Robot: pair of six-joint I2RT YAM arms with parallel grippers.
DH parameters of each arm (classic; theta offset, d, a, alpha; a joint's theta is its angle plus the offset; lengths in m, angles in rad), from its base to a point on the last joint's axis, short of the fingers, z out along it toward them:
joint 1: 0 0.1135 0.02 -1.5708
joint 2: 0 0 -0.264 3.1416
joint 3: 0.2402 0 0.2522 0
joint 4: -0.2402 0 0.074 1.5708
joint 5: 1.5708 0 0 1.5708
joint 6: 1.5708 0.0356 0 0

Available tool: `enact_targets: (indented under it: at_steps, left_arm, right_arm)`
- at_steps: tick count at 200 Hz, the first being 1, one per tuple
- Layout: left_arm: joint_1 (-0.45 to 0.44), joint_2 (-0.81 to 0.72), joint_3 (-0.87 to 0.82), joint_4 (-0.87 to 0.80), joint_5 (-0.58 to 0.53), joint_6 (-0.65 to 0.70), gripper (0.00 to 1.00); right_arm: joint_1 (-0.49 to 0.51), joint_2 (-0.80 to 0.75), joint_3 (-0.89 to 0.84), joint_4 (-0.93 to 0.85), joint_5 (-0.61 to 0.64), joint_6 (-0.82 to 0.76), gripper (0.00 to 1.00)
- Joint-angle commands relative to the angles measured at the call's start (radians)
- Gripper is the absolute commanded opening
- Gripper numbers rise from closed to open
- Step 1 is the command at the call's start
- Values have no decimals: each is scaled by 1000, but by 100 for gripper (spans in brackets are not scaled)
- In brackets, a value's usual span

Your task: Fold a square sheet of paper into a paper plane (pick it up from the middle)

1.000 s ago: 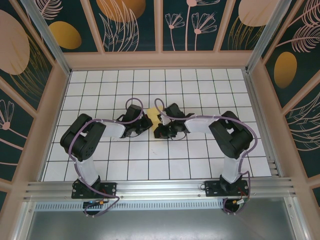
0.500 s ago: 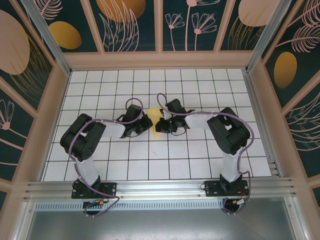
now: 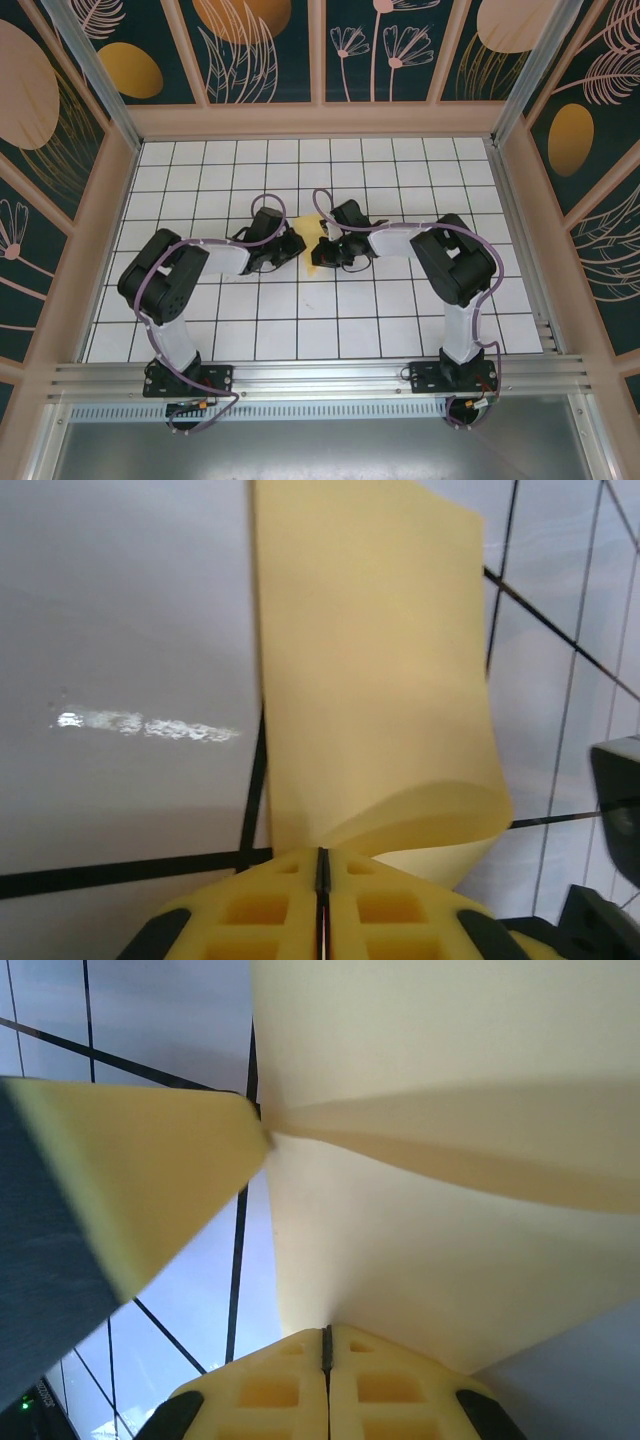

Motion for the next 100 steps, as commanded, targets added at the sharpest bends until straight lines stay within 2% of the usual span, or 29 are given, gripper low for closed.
enact_targets:
  at_steps: [1, 44, 100]
  left_arm:
    - [-4, -75, 10, -16, -18, 6, 12]
    - [-27, -145, -74, 18, -3, -39, 12]
    - [-74, -128, -180, 149, 60, -132, 2]
  right_arm:
    - [-2, 31, -1, -42, 37, 22, 4]
    - [2, 29, 10, -24, 13, 53, 4]
    - [2, 28, 12, -1, -20, 84, 3]
